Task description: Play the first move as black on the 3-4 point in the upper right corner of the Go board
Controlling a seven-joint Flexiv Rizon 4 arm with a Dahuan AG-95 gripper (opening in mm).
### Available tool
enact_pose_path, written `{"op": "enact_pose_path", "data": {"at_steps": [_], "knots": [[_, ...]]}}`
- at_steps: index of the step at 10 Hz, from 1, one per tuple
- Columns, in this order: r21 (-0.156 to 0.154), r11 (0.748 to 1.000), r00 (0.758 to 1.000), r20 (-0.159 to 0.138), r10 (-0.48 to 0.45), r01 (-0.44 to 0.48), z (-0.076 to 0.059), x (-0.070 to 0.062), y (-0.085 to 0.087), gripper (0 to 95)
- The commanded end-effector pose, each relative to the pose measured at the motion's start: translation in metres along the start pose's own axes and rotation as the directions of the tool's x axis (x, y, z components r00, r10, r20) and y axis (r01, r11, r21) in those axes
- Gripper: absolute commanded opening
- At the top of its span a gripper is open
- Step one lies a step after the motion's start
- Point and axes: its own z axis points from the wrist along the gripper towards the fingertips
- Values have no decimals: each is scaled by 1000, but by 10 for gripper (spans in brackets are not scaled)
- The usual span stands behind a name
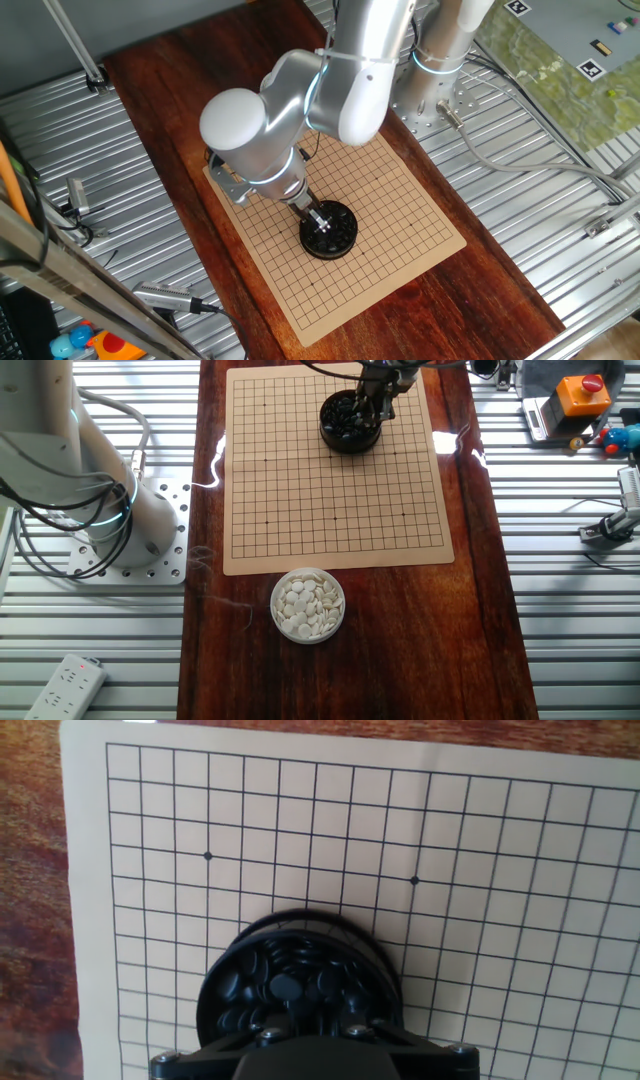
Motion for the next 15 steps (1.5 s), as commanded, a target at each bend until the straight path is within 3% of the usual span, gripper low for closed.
{"op": "enact_pose_path", "data": {"at_steps": [1, 11, 15], "knots": [[-1, 1000, 1000, 6, -3, 3, 1, -1, 0, 190], [-1, 999, 999, 37, 40, -40, 14, -6, 22, 190], [6, 999, 999, 35, 42, -42, 16, -7, 23, 190]]}}
